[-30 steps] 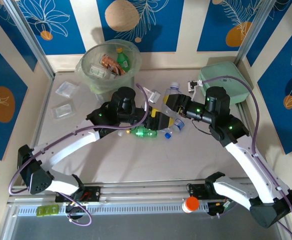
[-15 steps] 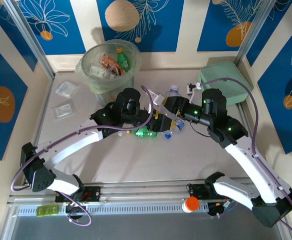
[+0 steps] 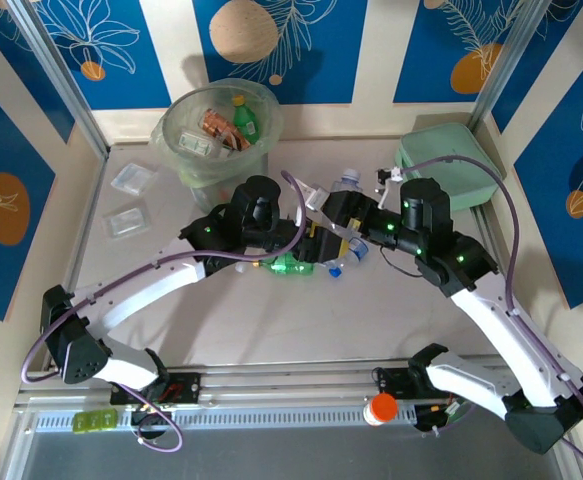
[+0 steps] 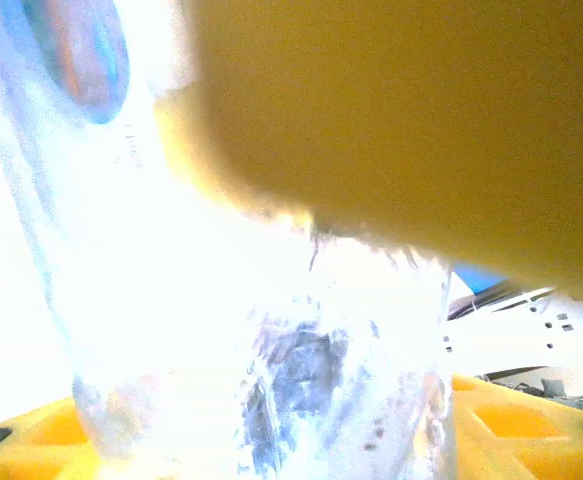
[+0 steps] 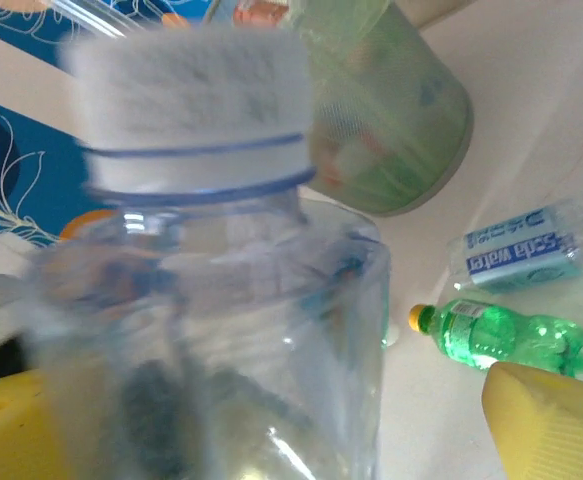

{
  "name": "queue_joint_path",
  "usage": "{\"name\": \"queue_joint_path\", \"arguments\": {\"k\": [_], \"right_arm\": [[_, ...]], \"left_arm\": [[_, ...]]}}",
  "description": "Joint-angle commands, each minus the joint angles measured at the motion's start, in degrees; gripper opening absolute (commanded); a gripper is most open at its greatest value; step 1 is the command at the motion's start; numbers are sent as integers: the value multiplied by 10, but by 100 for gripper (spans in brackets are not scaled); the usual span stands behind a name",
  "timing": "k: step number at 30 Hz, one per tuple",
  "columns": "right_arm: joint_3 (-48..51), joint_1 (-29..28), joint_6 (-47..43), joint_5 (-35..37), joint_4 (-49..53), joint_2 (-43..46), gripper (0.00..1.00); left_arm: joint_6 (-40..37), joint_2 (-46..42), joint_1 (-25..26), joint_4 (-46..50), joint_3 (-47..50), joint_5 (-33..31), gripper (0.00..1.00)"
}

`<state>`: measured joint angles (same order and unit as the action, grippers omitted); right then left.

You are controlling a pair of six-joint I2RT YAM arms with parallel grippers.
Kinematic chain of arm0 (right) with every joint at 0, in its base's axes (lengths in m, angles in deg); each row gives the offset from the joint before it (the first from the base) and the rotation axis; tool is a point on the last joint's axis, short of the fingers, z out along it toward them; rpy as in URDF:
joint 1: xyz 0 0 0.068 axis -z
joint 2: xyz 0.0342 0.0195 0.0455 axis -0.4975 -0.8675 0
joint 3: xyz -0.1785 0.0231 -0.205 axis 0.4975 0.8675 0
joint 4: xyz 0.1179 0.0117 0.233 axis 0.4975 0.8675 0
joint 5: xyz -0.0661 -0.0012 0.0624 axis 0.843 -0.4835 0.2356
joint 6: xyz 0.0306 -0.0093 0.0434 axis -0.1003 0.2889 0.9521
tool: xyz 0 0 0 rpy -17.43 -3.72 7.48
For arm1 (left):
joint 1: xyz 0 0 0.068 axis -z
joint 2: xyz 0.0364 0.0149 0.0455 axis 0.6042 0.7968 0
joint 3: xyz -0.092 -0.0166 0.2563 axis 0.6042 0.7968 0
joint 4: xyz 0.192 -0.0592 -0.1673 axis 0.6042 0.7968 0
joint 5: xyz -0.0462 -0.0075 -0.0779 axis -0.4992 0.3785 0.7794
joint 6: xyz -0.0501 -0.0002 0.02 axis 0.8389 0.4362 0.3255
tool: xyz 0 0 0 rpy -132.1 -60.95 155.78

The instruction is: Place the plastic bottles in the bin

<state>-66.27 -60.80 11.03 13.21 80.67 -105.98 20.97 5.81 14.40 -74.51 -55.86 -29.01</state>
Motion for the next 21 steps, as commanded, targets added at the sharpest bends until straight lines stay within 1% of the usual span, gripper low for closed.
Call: {"name": "queue_joint_path", "arguments": {"k": [1,5,8,11,13,14,16,18,21], "right_arm": [[-49,12,-43,31,42,31,99],[-91,53,-75,15,71,52,98],[-111,84,-92,0,95,61,98],[-116,112,-101,-13,114,66,97],[-106,129,-102,-22,113,71,97],[-102,136,-101,-27,113,72,97],[-93,150,-98,-41,111,69,97],[-85,160,-95,-51,110,65,97],[-76,167,-95,-59,111,59,96]], "left_arm": [[12,-17,-24,5,-6,-25,57],[33,-24,-75,26,-16,-45,56],[45,-21,-123,58,-52,-67,55],[105,-7,-176,68,-92,-106,52],[160,20,-201,108,-145,-157,50],[179,36,-209,134,-176,-179,48],[227,79,-221,196,-254,-221,48],[269,117,-230,242,-317,-253,46],[321,160,-248,276,-381,-290,48]]}}
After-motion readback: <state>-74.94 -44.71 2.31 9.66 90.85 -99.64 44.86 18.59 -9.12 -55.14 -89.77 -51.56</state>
